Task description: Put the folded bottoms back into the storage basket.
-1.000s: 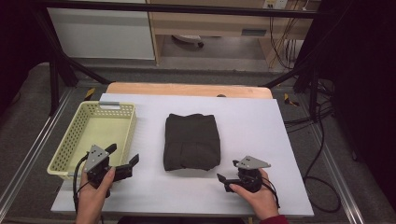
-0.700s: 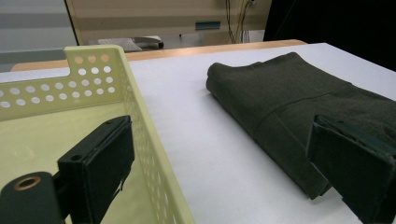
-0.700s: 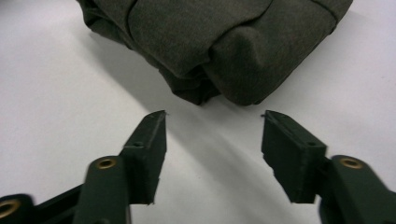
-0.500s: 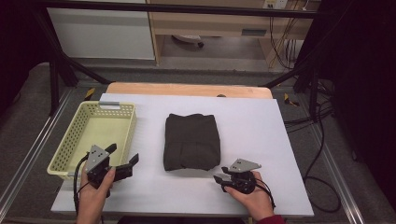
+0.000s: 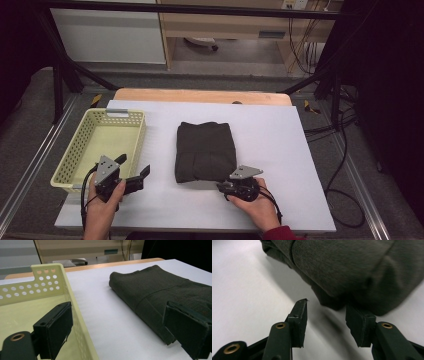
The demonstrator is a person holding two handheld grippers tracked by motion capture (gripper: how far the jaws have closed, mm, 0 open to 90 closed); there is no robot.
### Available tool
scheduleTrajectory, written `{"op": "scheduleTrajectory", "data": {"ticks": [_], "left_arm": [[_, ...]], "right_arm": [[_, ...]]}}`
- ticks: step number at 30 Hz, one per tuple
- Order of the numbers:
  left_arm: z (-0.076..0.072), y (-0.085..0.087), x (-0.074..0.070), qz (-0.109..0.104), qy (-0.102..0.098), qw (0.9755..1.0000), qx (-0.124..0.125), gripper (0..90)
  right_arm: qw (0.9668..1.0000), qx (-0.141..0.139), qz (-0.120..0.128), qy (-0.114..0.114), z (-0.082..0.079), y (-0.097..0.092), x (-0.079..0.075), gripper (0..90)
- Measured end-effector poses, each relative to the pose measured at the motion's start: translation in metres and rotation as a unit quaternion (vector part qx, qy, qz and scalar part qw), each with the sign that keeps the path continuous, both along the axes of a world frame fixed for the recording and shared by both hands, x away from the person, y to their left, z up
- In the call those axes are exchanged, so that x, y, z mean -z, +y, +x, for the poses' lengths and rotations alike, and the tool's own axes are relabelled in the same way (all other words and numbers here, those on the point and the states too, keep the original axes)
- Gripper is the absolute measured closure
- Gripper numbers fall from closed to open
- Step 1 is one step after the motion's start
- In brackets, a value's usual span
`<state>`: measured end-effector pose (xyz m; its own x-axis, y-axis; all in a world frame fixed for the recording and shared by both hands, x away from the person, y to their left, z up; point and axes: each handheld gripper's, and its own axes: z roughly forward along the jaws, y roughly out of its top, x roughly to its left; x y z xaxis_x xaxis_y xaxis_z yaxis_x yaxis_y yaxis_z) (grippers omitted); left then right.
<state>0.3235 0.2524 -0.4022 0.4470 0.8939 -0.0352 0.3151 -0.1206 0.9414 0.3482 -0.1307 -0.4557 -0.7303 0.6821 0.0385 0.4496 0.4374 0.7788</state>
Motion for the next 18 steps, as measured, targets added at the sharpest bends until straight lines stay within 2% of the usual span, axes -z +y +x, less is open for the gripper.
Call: {"op": "scheduleTrajectory", "data": {"ticks": [1, 2, 3, 4, 5, 6, 7, 14, 18], "left_arm": [[0.000, 0.001, 0.000, 0.000, -0.001, 1.0000, -0.001, 9.5], [0.000, 0.001, 0.000, -0.001, 0.000, 1.0000, -0.002, 9.5], [0.000, 0.001, 0.000, -0.002, 0.001, 1.0000, -0.004, 9.7], [0.000, 0.001, 0.000, -0.001, 0.001, 1.0000, -0.005, 9.7], [0.000, 0.001, 0.000, -0.001, 0.001, 1.0000, -0.006, 10.1], [0.000, 0.001, 0.000, 0.000, 0.001, 1.0000, -0.005, 10.1], [0.000, 0.001, 0.000, 0.000, 0.000, 1.0000, -0.005, 10.1], [0.000, 0.005, -0.001, -0.006, -0.002, 0.9999, -0.015, 10.2], [0.000, 0.007, -0.001, -0.008, 0.001, 0.9998, -0.019, 10.5]], "right_arm": [[1.0000, 0.002, -0.001, -0.005, 0.001, 0.002, 0.000, 58.7], [1.0000, 0.002, -0.001, -0.005, 0.001, 0.002, 0.000, 58.7], [0.9999, 0.005, -0.005, -0.013, 0.002, 0.004, -0.001, 66.7], [0.9999, 0.005, -0.005, -0.013, 0.002, 0.004, -0.001, 66.7], [0.9998, 0.004, -0.008, -0.015, 0.003, 0.005, 0.000, 73.5], [0.9998, 0.004, -0.008, -0.015, 0.003, 0.005, 0.000, 73.5], [0.9997, 0.002, -0.011, -0.022, 0.002, 0.005, -0.001, 77.3], [0.9997, -0.004, -0.001, -0.026, -0.004, 0.003, -0.007, 79.6], [0.9999, -0.009, 0.006, -0.012, -0.011, 0.002, -0.008, 79.6]]}}
